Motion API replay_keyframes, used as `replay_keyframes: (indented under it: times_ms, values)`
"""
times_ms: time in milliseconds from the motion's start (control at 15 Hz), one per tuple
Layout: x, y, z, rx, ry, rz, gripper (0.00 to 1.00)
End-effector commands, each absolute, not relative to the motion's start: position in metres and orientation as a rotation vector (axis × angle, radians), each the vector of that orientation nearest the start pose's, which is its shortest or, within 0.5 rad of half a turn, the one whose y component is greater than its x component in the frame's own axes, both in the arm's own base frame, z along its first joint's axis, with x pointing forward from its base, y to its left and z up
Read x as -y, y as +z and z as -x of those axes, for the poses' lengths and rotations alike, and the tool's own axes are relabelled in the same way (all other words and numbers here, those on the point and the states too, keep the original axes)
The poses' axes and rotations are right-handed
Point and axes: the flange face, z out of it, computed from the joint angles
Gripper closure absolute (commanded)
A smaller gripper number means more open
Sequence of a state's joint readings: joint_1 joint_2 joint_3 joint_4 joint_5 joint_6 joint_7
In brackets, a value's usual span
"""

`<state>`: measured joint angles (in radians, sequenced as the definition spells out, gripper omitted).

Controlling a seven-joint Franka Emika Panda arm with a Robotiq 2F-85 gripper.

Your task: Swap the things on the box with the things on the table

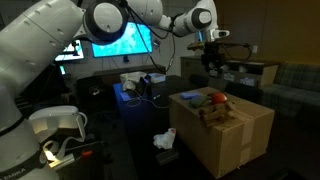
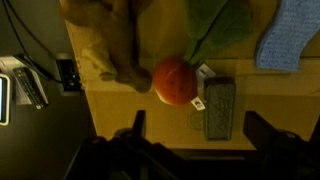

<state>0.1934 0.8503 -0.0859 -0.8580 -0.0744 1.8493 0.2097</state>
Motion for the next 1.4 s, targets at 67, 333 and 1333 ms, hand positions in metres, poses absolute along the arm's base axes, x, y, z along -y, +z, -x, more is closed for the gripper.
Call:
replay_keyframes:
  times_ms: [67,333,1333]
  values:
    - [-0.093,0.43,-0.729,-0.254,-0.037,3.244,0.0]
    - [-0.077,0.423,-0.692,-0.36,0.129,3.218,0.0]
    - [0.022,0.375,-0.575,-0.343,0.365,3.139,0.0]
